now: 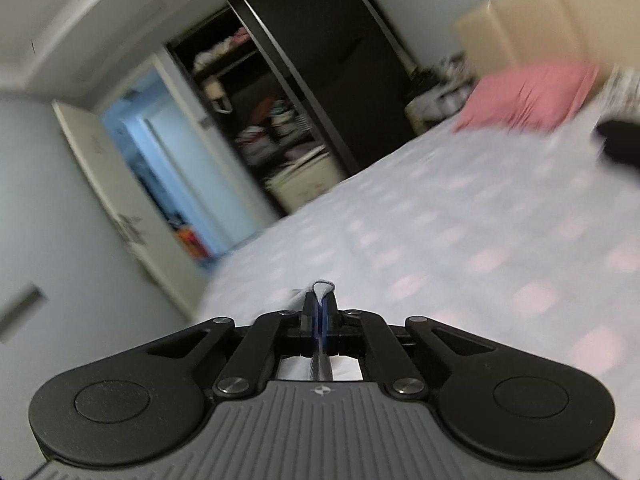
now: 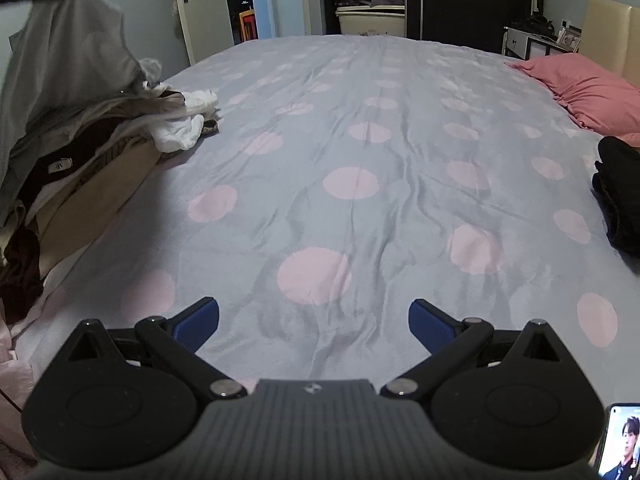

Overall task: Fold clothes
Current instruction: 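Pull the grey shirt out of the heap onto the bed with the left gripper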

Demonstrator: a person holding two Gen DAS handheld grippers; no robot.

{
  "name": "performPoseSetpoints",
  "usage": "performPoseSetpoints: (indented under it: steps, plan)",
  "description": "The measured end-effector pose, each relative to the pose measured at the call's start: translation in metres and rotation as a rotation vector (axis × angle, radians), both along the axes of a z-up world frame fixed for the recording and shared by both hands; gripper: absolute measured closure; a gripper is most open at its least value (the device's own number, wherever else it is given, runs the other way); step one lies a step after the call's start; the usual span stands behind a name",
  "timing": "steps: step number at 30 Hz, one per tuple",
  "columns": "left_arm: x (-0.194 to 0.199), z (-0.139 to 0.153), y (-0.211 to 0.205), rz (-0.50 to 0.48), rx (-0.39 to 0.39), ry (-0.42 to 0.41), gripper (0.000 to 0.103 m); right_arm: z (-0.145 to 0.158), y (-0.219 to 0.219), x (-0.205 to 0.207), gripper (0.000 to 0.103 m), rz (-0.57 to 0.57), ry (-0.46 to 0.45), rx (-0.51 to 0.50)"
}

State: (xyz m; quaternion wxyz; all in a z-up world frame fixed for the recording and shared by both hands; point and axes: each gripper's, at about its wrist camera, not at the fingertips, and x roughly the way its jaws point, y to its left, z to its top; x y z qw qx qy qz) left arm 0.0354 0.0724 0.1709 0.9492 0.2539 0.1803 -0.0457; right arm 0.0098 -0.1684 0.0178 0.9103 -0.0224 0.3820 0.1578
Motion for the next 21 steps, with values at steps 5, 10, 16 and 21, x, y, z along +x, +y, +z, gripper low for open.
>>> performPoseSetpoints:
  steps: [5,10,16,21]
  plan:
    - [-0.034,0.039,-0.029,-0.199,-0.173,0.075,0.103,0.004,-0.016,-0.006,0.001,-0.047,-0.013,-0.004]
    - [-0.063,0.070,-0.051,-0.429,-0.363,0.152,0.103,0.010,-0.035,-0.008,0.001,-0.109,-0.040,0.006]
    - [-0.063,0.088,-0.047,-0.536,-0.526,0.241,0.103,0.013,-0.048,-0.014,0.001,-0.141,-0.052,0.018]
    - [-0.040,0.061,-0.025,-0.383,-0.474,0.267,0.103,0.008,-0.050,-0.016,0.001,-0.131,-0.041,0.007]
